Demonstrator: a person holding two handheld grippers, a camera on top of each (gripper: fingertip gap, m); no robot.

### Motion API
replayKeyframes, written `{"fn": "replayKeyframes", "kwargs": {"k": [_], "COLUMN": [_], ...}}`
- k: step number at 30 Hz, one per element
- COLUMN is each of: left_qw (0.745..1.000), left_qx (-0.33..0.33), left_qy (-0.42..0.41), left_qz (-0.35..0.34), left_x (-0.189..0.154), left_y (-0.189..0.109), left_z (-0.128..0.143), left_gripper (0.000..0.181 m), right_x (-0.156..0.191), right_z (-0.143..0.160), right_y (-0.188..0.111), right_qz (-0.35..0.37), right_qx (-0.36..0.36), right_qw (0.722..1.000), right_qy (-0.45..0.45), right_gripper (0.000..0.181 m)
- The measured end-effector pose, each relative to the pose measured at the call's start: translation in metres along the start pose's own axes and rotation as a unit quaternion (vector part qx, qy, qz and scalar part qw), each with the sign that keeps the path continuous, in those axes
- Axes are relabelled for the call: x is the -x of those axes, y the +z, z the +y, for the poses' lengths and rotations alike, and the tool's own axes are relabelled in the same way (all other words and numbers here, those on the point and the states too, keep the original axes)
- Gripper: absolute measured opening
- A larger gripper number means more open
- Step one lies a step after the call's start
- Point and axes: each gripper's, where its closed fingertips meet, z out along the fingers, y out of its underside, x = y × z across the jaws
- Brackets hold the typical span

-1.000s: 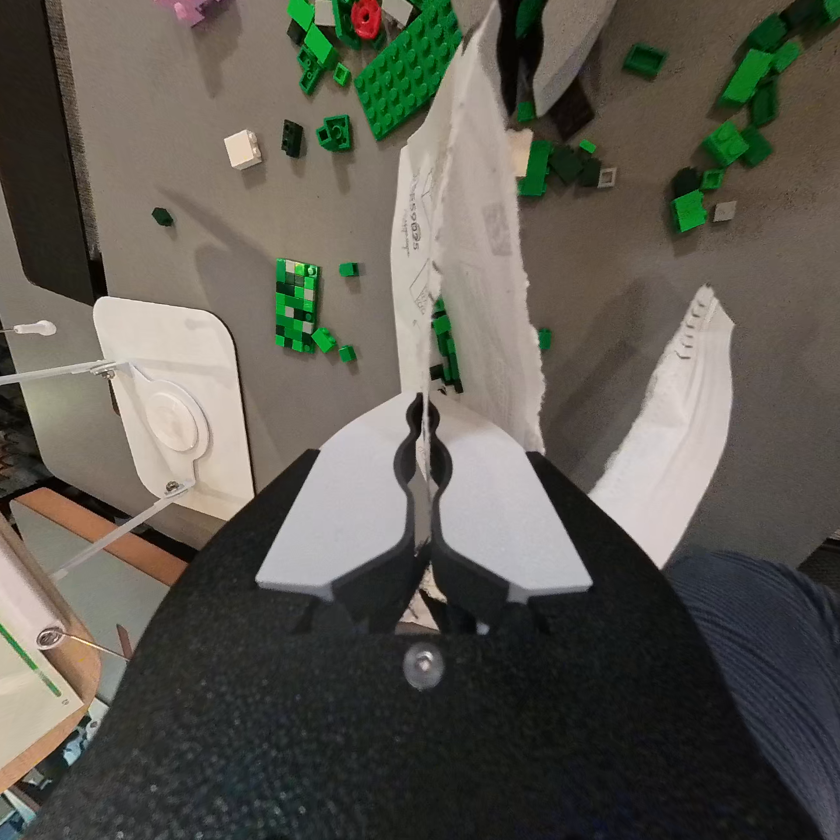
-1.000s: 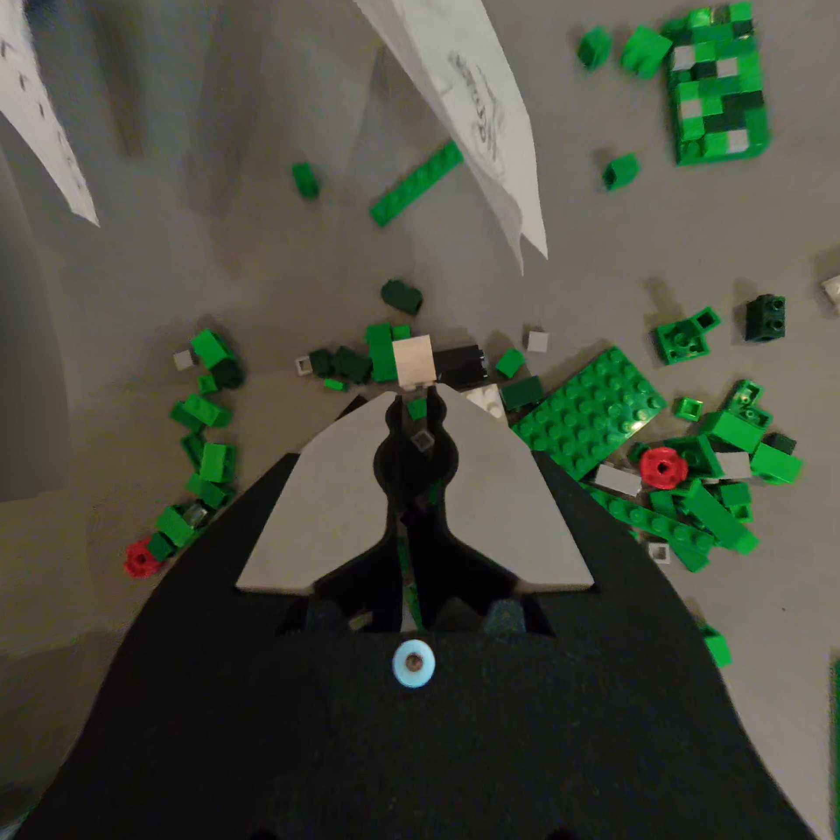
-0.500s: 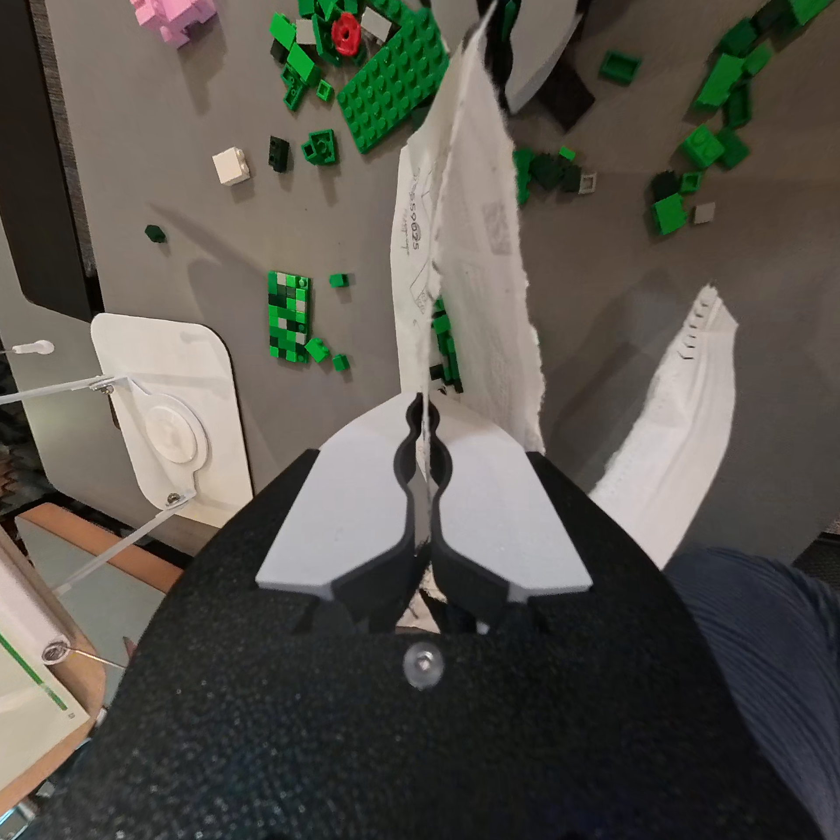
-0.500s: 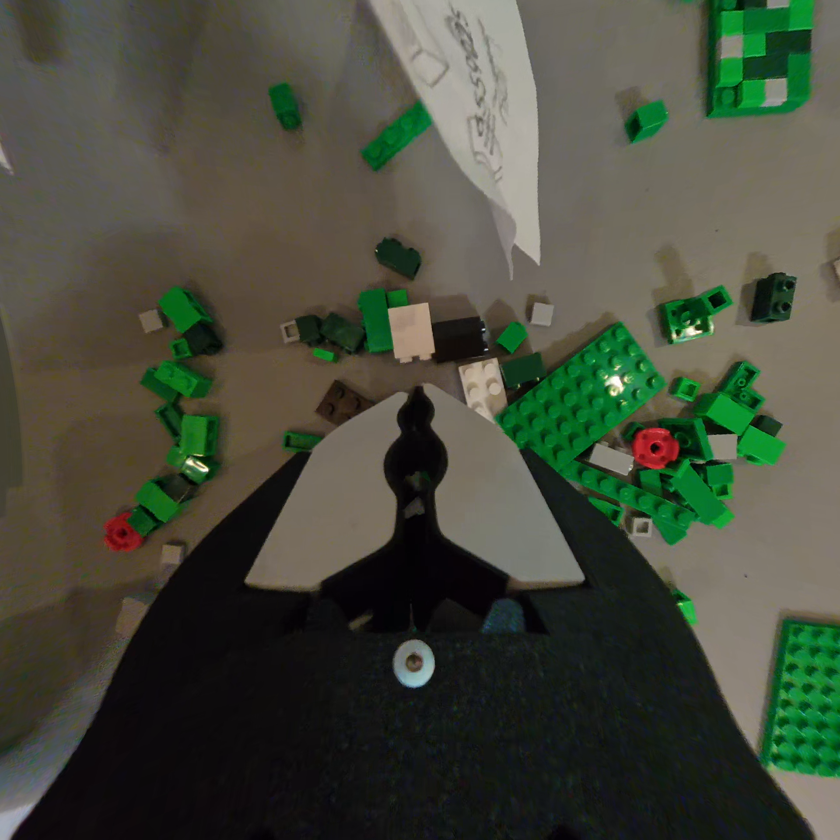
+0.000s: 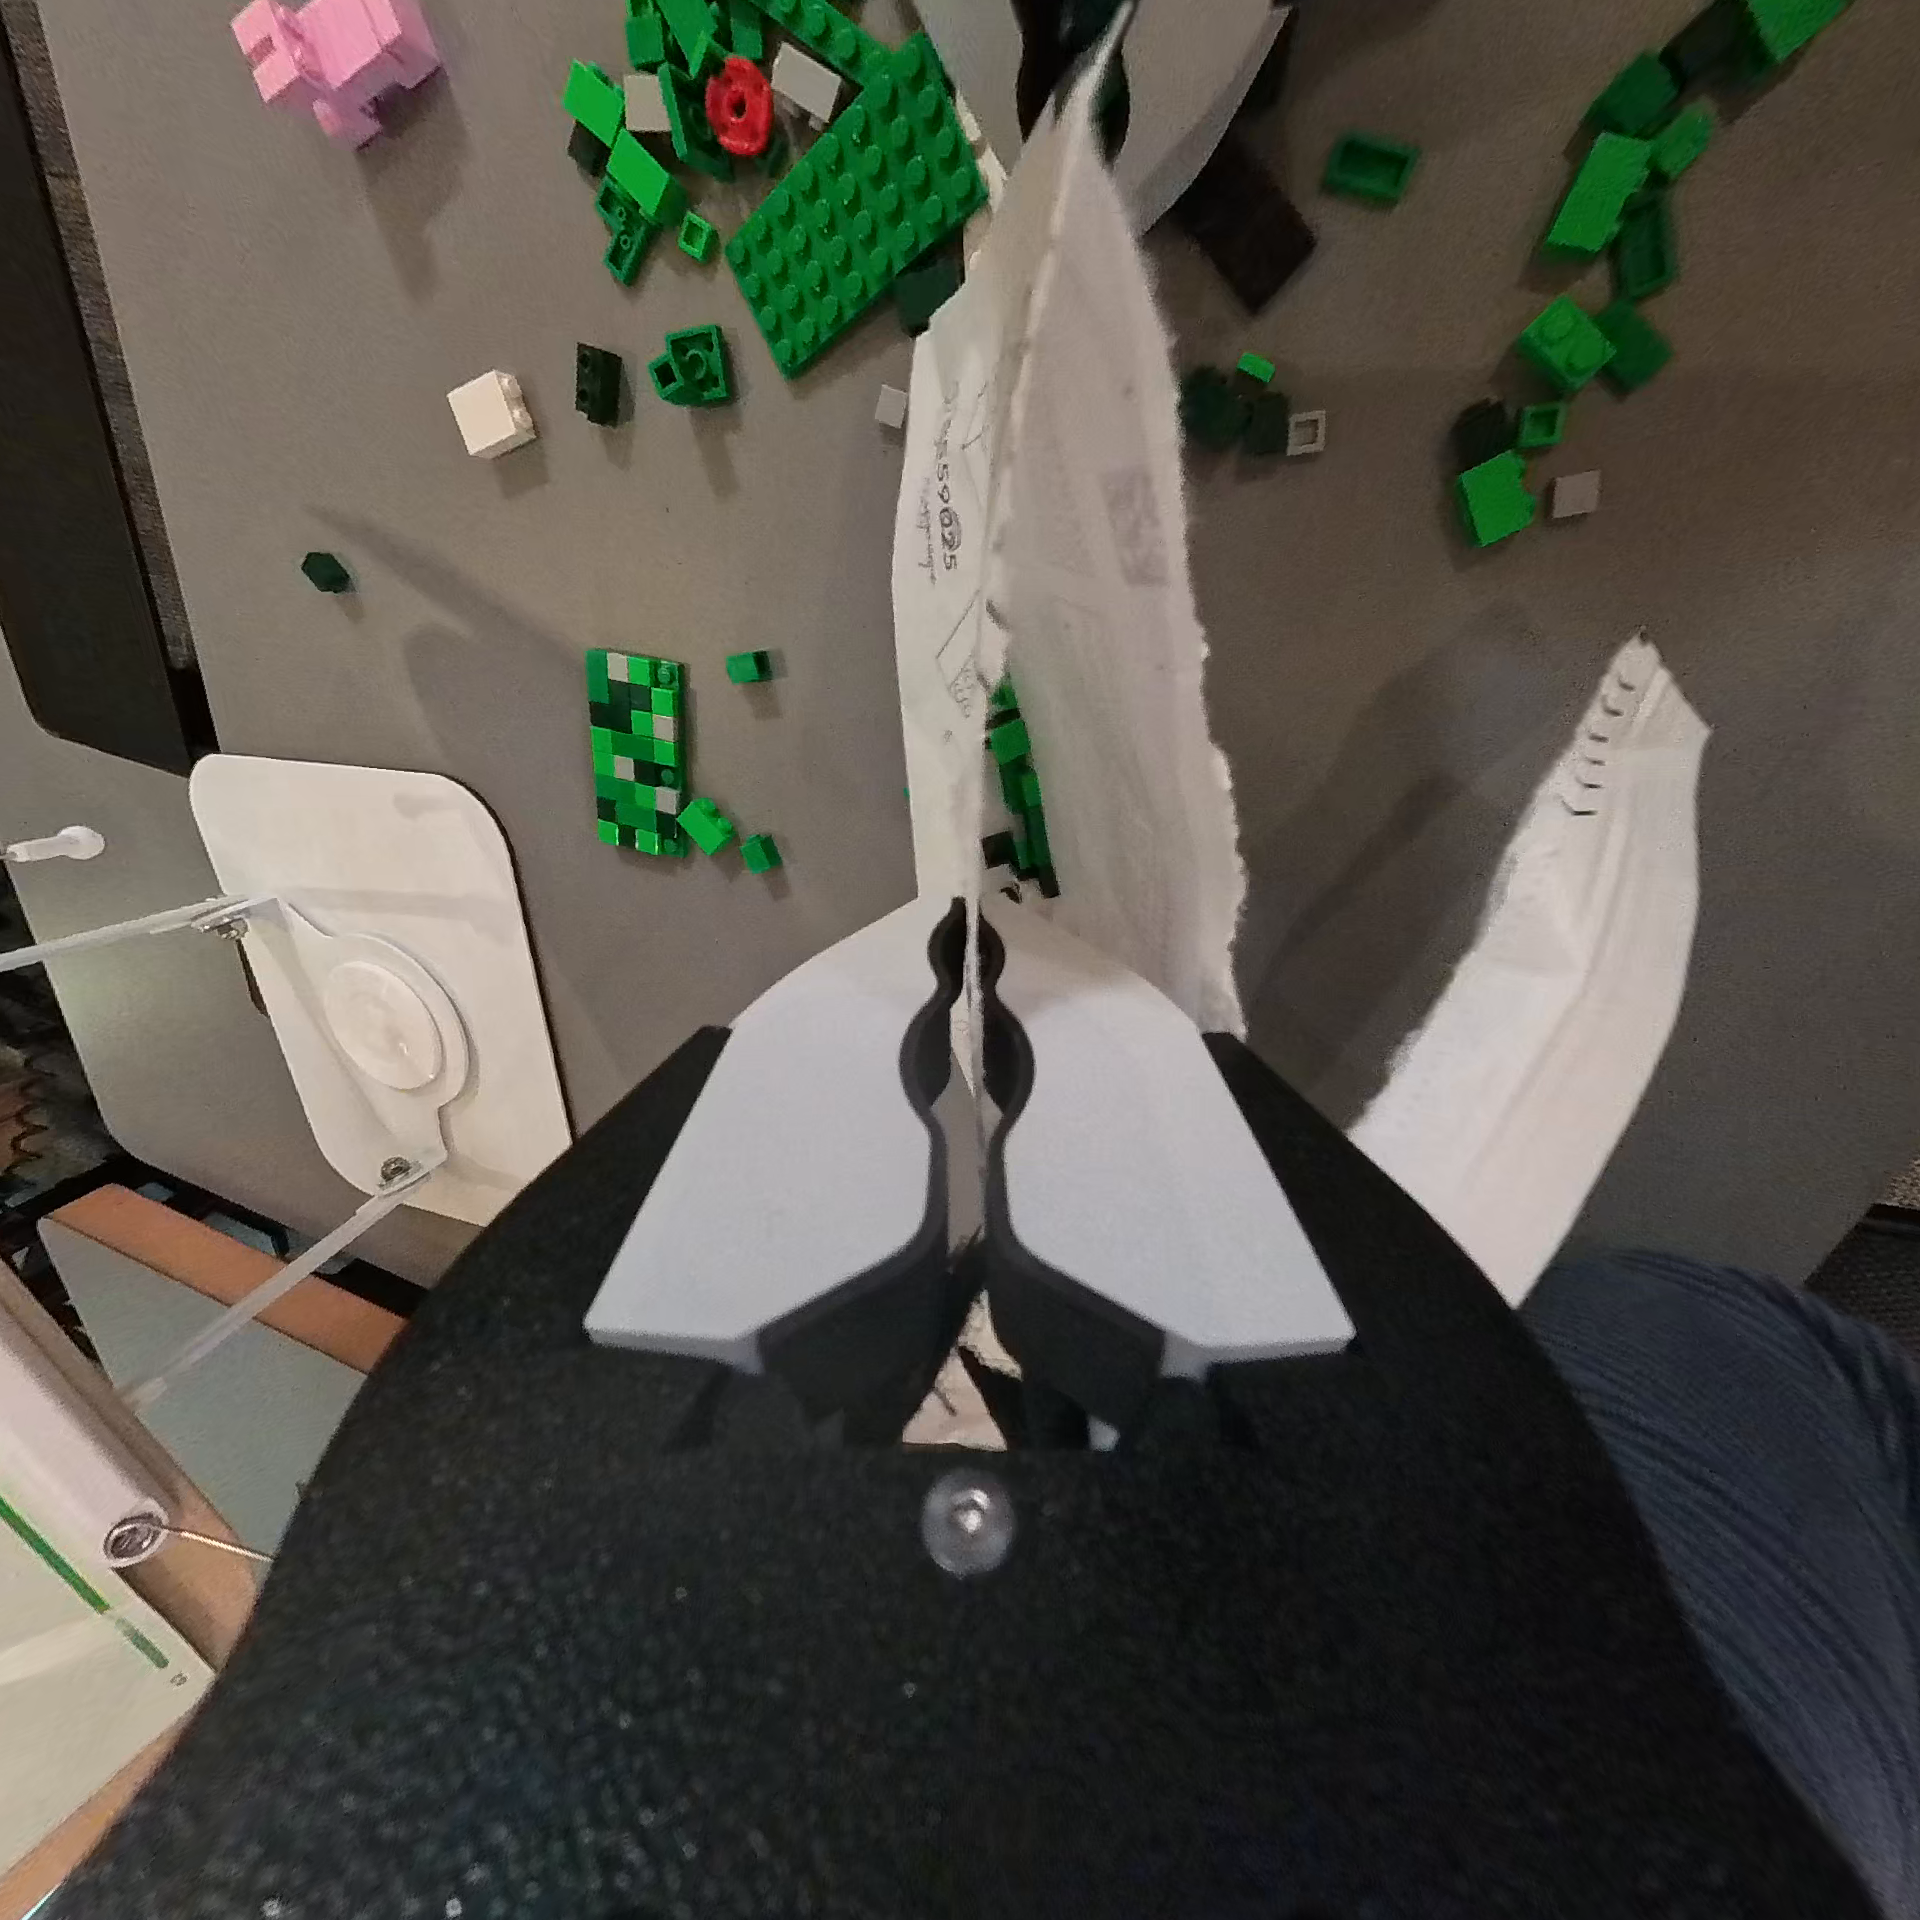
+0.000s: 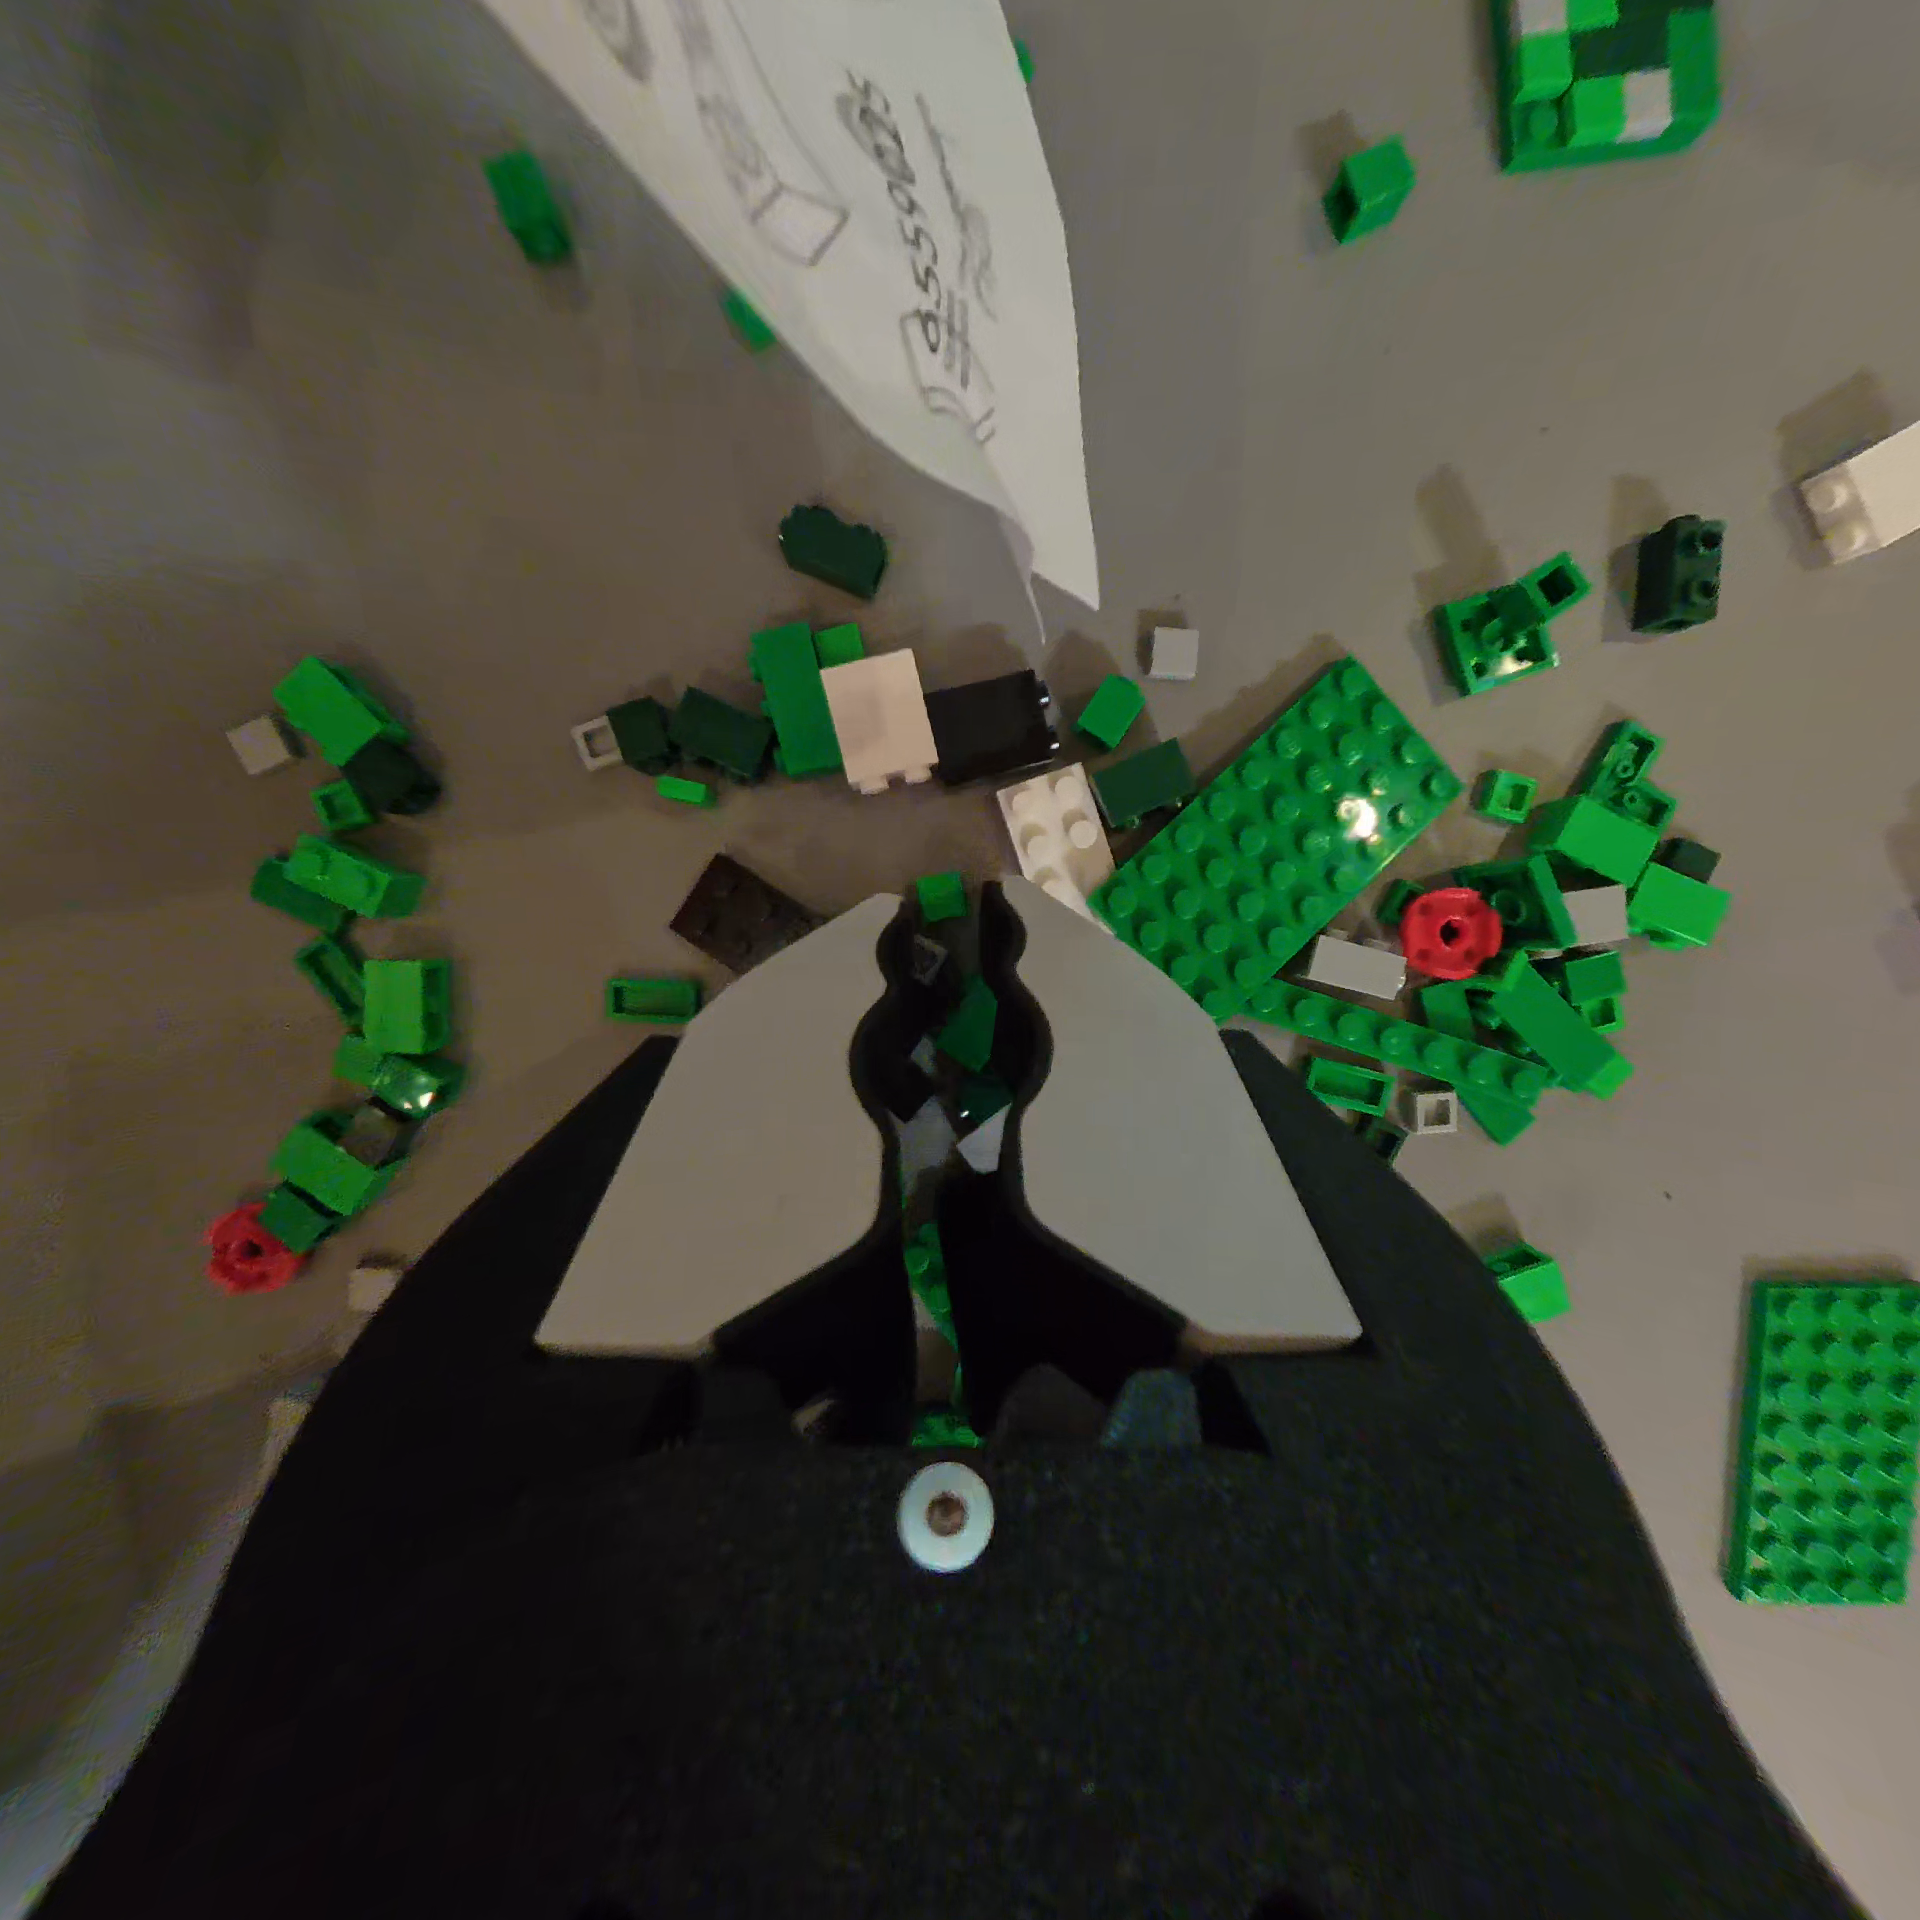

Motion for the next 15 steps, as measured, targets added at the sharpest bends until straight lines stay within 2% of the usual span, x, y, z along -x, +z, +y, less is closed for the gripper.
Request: {"fn": "replayKeyframes", "kwargs": {"k": [5,8,10,12,15], "left_qw": [1.000,1.000,1.000,1.000,1.000], "left_qx": [-0.001,0.000,0.001,0.003,0.009], "left_qy": [-0.001,-0.003,-0.007,-0.011,-0.016], "left_qz": [0.000,0.001,0.004,0.006,0.011], "left_x": [0.000,0.000,0.001,0.002,0.003], "left_y": [-0.001,0.000,0.001,0.002,0.005], "left_z": [0.000,0.001,0.002,0.003,0.004], "left_gripper": [0.000,0.000,0.000,0.000,0.000], "right_x": [0.002,0.003,0.013,0.028,0.054], "right_z": [-0.001,-0.003,-0.023,-0.051,-0.096], "right_y": [0.001,-0.004,-0.023,-0.053,-0.101], "right_qz": [-0.016,0.000,0.007,0.021,0.066], "right_qx": [0.023,0.020,-0.044,-0.139,-0.277], "right_qw": [1.000,1.000,0.999,0.990,0.956], "right_qy": [0.000,-0.016,-0.019,-0.029,-0.066], "right_gripper": [0.008,0.008,0.007,0.007,0.007]}}
